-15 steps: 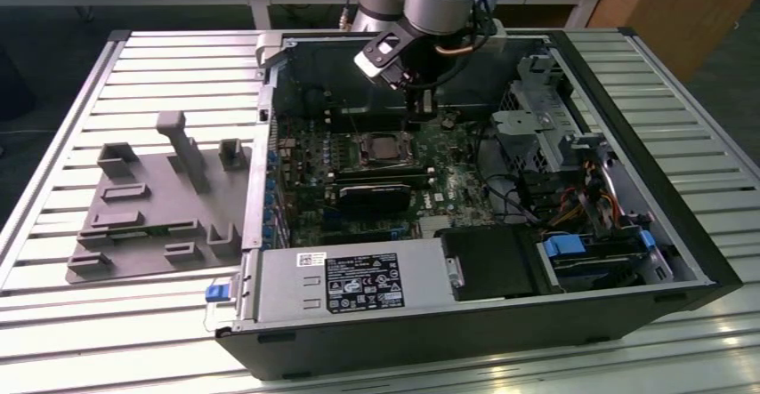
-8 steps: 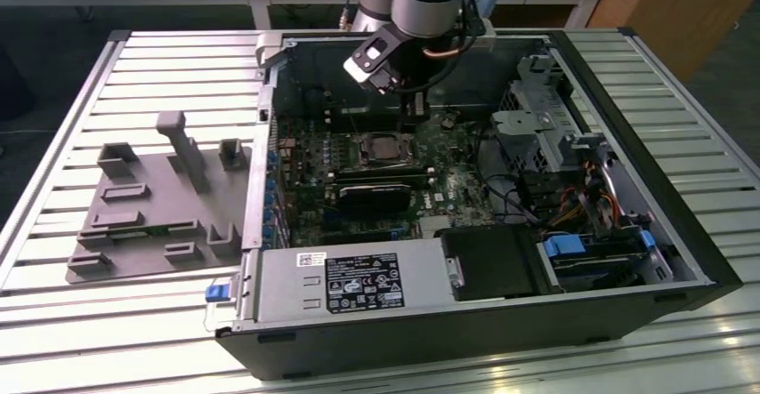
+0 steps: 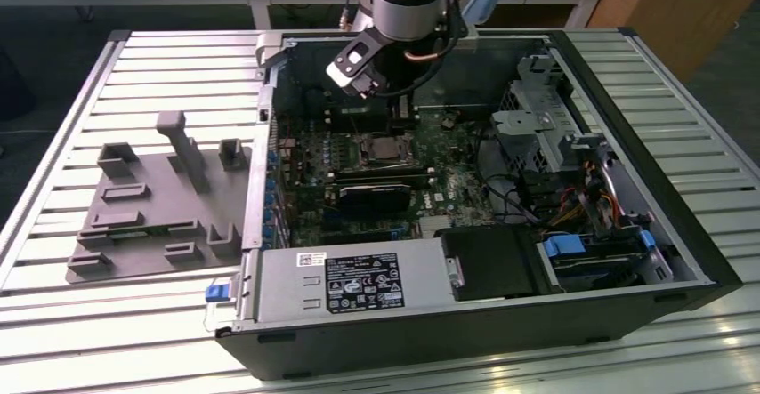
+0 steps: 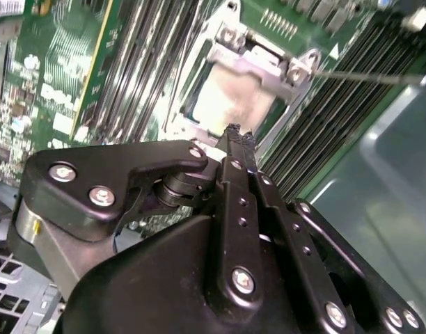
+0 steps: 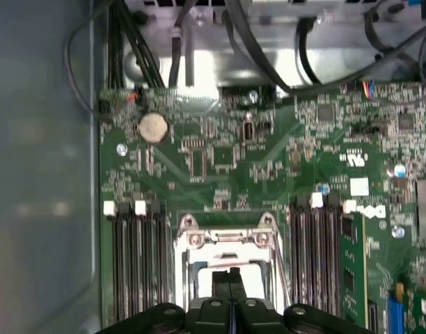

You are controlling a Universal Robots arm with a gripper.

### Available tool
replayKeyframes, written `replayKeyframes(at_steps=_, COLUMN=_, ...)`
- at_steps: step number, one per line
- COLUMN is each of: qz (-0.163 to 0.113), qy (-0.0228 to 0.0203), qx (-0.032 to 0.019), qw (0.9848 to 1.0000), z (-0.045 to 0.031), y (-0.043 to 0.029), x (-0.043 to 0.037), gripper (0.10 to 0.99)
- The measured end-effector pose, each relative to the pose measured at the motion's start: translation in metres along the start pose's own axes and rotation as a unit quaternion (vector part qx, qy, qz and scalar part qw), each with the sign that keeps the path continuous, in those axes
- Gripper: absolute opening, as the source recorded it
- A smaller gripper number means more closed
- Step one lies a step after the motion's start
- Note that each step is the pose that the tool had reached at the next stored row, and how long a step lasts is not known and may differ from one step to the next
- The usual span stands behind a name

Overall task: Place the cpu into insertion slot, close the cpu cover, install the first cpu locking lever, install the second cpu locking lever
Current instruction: 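Close the cpu cover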

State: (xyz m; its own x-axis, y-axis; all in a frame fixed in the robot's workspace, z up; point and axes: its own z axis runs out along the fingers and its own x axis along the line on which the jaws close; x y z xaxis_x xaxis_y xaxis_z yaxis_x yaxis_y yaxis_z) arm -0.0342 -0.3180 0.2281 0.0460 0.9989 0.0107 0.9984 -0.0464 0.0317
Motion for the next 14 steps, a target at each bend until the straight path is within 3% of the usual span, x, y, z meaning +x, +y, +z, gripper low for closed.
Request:
replayKeyframes(at_steps=7, qz=0.000, qy=-0.0004, qx=-0.0016, qw=1.0000, z=0.0029, y=-0.0126, x=-0.0051, gripper=0.102)
replayKeyframes(at_steps=14, qz=-0.001, qy=-0.0011, qx=-0.0018, qw=1.0000, z=0.0035, y=-0.0148, x=-0.0071, gripper=0.102)
